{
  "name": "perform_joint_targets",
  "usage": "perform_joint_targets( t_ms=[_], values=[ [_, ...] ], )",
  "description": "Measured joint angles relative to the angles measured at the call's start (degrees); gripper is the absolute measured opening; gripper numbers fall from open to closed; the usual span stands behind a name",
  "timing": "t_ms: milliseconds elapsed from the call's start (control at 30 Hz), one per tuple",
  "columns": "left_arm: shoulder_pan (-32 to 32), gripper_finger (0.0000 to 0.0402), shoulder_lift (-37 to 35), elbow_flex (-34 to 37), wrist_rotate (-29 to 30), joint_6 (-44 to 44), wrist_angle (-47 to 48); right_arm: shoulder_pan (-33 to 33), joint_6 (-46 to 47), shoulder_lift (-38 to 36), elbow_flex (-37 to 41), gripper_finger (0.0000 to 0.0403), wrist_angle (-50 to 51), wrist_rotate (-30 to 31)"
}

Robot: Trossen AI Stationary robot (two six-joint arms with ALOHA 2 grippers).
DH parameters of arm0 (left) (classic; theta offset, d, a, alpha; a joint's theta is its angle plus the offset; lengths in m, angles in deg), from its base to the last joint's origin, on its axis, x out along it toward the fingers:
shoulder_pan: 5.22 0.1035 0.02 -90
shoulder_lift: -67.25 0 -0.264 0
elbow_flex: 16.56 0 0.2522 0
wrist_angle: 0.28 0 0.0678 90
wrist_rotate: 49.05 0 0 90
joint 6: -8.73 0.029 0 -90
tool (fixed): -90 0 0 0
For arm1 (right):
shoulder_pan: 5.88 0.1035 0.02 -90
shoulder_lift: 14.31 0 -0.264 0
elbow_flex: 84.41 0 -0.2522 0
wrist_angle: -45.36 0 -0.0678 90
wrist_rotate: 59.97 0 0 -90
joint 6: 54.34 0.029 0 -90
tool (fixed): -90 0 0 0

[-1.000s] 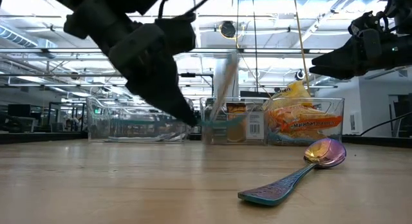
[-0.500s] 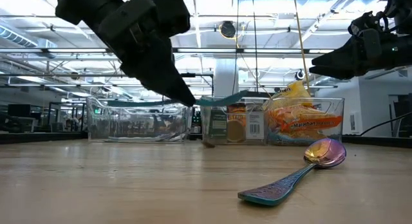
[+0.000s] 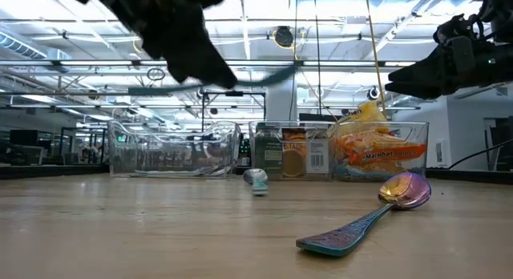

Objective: Pick & Place Food Item
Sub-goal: Put the blue spoon into the left transparent bin

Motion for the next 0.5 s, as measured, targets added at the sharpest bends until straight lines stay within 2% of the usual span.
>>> perform_joint_targets(
  t_ms=[133, 300, 500],
  values=[
    [0.4, 0.0024, -6.4, -0.1, 4.6, 1.3, 3.3, 0.0, 0.0, 0.2, 0.0, 0.0348, 0.0, 0.0],
    [1.9, 0.0036, -15.4, -0.1, 11.9, 7.2, 10.2, 0.0, 0.0, 0.6, 0.0, 0.0348, 0.0, 0.0],
    [8.5, 0.0024, -23.7, -0.1, 14.6, 10.2, 18.4, 0.0, 0.0, 0.7, 0.0, 0.0348, 0.0, 0.0]
  ],
)
